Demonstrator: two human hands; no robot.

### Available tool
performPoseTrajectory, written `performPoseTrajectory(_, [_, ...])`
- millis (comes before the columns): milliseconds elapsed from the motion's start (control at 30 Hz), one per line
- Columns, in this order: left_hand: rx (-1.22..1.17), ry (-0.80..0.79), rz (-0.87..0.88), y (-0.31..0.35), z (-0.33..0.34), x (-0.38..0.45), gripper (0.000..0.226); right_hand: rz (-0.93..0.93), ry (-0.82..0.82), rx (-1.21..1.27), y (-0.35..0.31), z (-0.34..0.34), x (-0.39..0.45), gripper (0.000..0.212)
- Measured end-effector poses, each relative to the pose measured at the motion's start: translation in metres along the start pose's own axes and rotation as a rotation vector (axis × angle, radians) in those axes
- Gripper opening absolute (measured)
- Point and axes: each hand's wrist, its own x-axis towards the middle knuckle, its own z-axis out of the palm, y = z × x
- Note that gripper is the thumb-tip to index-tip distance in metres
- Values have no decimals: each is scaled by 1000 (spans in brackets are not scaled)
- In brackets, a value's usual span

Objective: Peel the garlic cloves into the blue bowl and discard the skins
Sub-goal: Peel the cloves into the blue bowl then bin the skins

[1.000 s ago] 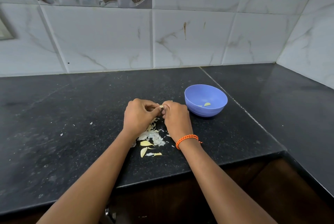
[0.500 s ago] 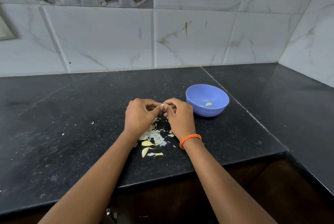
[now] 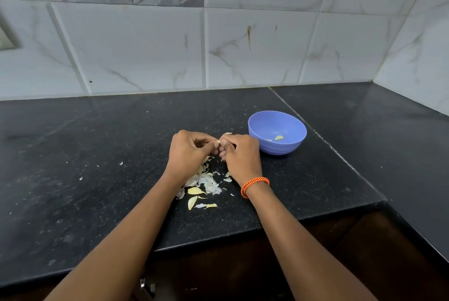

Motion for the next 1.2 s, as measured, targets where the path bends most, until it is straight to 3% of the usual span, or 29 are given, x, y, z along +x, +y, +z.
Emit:
performPoseTrajectory(367, [-121, -30, -38, -4, -5, 1, 9, 40, 25, 93, -9, -8, -2, 29])
performPoseTrajectory(567, [-7, 36, -7, -6, 0, 2, 10, 107, 44, 189, -9, -8, -2, 18])
performPoseTrajectory(867, [80, 94, -25, -4, 0, 2, 8, 164, 67, 262, -8, -9, -2, 27])
performPoseTrajectory(1033, [65, 67, 1, -1, -1, 1, 8, 135, 66, 267, -8, -9, -2, 9])
performPoseTrajectory(1200, [28, 33, -6, -1, -1, 1, 10, 160, 70, 267, -4, -8, 0, 14])
